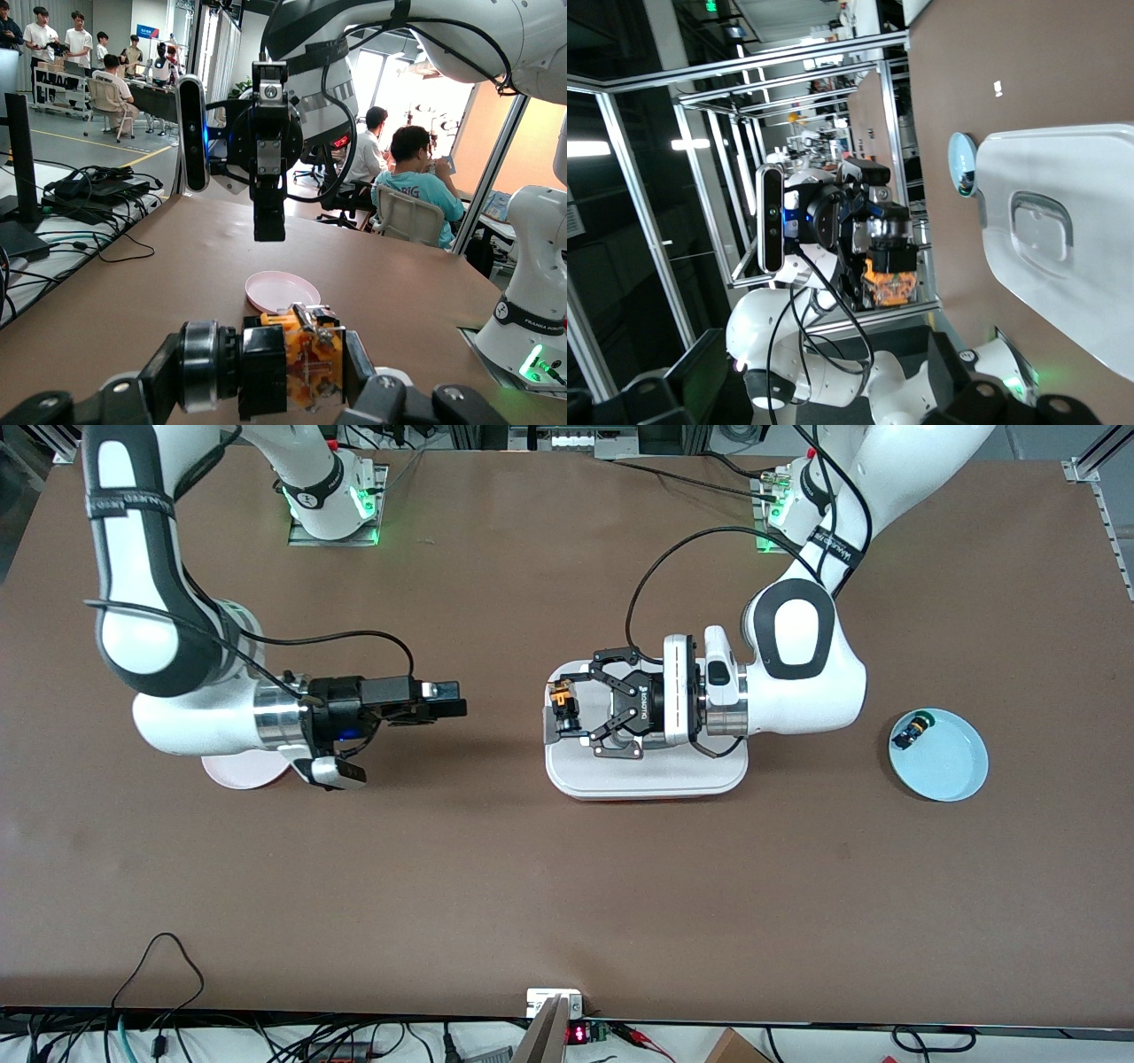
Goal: Transfer orange switch to right arm and place
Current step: 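Grasp the switch with the right gripper from the left gripper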
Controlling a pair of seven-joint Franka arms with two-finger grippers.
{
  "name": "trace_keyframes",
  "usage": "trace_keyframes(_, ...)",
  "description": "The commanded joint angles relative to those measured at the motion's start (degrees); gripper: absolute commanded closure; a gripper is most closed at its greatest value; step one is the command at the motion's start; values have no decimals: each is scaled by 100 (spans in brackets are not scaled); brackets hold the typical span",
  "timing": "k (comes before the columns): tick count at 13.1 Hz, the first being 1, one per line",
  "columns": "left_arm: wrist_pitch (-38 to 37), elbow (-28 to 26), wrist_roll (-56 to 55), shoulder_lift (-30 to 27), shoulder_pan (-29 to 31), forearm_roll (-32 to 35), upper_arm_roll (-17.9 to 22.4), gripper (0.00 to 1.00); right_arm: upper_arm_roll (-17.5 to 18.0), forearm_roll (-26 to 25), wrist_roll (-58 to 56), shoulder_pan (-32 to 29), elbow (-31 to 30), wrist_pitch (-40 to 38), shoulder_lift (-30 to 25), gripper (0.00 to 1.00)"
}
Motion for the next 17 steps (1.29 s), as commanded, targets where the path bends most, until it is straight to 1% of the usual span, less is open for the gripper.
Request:
trace_keyframes(1,-19,-25,279,-26,39,-320,-224,69,-24,766,-630,251,-260,61,149,0)
trace_keyframes(3,16,-43,323,-53,13,-425,-243,69,-24,1259,-1052,462,-427,52,237,0)
trace_keyframes(5,42,-43,497,-53,-5,-434,-243,70,-24,1349,-1089,603,-471,139,255,0)
trace_keyframes(7,34,-52,525,-53,4,-435,-243,70,-24,1436,-1106,717,-664,193,176,0)
trace_keyframes(9,34,-60,525,-53,4,-443,-243,70,-24,1856,-1334,919,-1093,306,-60,0)
trace_keyframes(11,42,-52,525,-53,-5,-443,-243,70,-24,1903,-1501,964,-1209,333,-149,0)
trace_keyframes(15,42,-60,525,-26,-5,-514,-243,69,-24,2016,-1599,1227,-1219,684,-219,0)
trace_keyframes(17,34,-87,525,-35,-5,-522,-243,69,-24,2052,-1599,1254,-1219,685,-211,0)
